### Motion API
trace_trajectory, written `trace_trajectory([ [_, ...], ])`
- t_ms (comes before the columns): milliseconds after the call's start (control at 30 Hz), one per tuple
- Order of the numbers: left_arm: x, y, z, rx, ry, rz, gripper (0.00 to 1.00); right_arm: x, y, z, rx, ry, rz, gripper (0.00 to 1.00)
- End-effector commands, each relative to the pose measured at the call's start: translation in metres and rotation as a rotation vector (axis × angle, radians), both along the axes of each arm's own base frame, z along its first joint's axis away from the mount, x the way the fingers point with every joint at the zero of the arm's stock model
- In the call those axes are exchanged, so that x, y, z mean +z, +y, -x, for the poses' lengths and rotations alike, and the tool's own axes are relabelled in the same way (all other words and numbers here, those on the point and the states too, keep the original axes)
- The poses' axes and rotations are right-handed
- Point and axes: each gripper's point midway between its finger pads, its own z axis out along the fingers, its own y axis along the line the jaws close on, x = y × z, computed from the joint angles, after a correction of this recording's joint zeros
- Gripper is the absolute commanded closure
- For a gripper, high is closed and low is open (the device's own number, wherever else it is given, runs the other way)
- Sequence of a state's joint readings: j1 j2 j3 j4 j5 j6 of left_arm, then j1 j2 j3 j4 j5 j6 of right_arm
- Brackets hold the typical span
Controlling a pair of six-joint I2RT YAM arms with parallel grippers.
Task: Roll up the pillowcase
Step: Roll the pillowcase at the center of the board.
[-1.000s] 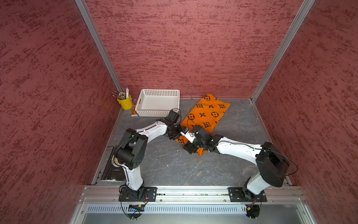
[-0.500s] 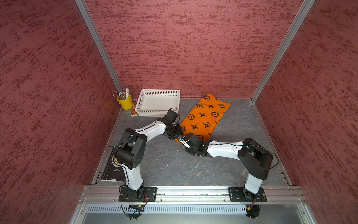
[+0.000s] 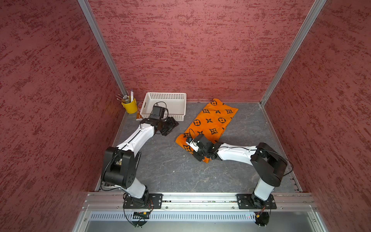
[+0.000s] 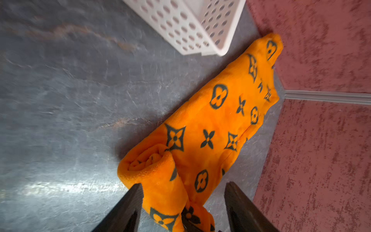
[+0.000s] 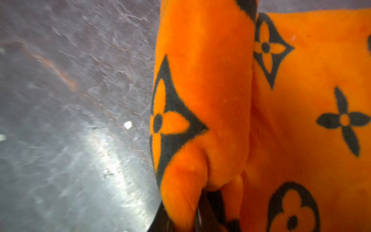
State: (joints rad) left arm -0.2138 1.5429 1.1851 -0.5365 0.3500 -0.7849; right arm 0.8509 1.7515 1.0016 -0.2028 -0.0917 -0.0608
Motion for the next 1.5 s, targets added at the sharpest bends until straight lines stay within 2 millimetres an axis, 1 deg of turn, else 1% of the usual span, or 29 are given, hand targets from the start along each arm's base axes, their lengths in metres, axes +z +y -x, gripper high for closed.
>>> trace_trajectory([
  [0,-0.017,0.003,0.017,-0.041,0.042,-0.062,0.32,0.017,0.011,0.020,0.018,0.257,-0.175,0.94],
  [67,-0.023,-0.003,0.021,-0.064,0.053,-0.069,0.33,0.013,0.006,0.012,0.000,0.344,-0.208,0.93],
  [167,-0.031,-0.019,0.029,-0.113,0.063,-0.088,0.35,0.005,0.001,0.001,-0.023,0.493,-0.265,0.90],
  [267,-0.037,-0.042,0.037,-0.180,0.058,-0.105,0.38,-0.002,-0.008,-0.017,-0.077,0.591,-0.314,0.87],
  [367,-0.044,-0.066,0.046,-0.258,0.059,-0.140,0.41,-0.008,-0.020,-0.037,-0.145,0.640,-0.354,0.84],
  [467,-0.053,-0.082,0.051,-0.308,0.072,-0.167,0.44,-0.013,-0.028,-0.050,-0.185,0.662,-0.372,0.77],
  [500,-0.056,-0.086,0.051,-0.316,0.078,-0.163,0.45,-0.014,-0.030,-0.052,-0.190,0.661,-0.370,0.73],
  [533,-0.060,-0.092,0.050,-0.326,0.082,-0.153,0.46,-0.015,-0.032,-0.056,-0.205,0.656,-0.365,0.65],
  [600,-0.067,-0.098,0.048,-0.330,0.099,-0.149,0.48,-0.016,-0.036,-0.060,-0.217,0.653,-0.365,0.59],
  [667,-0.077,-0.101,0.043,-0.319,0.128,-0.151,0.50,-0.013,-0.040,-0.066,-0.232,0.625,-0.355,0.53],
  [733,-0.086,-0.103,0.039,-0.306,0.157,-0.156,0.52,-0.004,-0.044,-0.070,-0.237,0.577,-0.352,0.49],
  [767,-0.091,-0.103,0.037,-0.302,0.172,-0.159,0.52,0.002,-0.045,-0.073,-0.236,0.546,-0.351,0.48],
  [800,-0.094,-0.105,0.035,-0.301,0.185,-0.158,0.52,0.013,-0.048,-0.076,-0.240,0.494,-0.348,0.47],
  [867,-0.100,-0.106,0.031,-0.296,0.205,-0.159,0.53,0.030,-0.056,-0.081,-0.261,0.385,-0.319,0.44],
  [933,-0.104,-0.108,0.030,-0.292,0.219,-0.152,0.53,0.046,-0.062,-0.081,-0.255,0.244,-0.254,0.38],
  [1033,-0.107,-0.109,0.030,-0.285,0.227,-0.135,0.53,0.055,-0.064,-0.069,-0.209,0.054,-0.131,0.33],
  [1067,-0.108,-0.108,0.030,-0.285,0.229,-0.133,0.53,0.055,-0.063,-0.064,-0.192,0.009,-0.096,0.32],
  [1100,-0.107,-0.108,0.029,-0.281,0.229,-0.129,0.52,0.052,-0.061,-0.057,-0.164,-0.037,-0.051,0.23],
  [1233,-0.107,-0.106,0.027,-0.273,0.233,-0.119,0.53,0.038,-0.050,-0.040,-0.072,-0.227,0.141,0.17],
  [1300,-0.108,-0.105,0.027,-0.268,0.237,-0.115,0.53,0.033,-0.042,-0.038,-0.040,-0.275,0.194,0.16],
  [1467,-0.107,-0.104,0.027,-0.263,0.238,-0.104,0.53,0.011,-0.028,-0.037,0.027,-0.335,0.291,0.17],
])
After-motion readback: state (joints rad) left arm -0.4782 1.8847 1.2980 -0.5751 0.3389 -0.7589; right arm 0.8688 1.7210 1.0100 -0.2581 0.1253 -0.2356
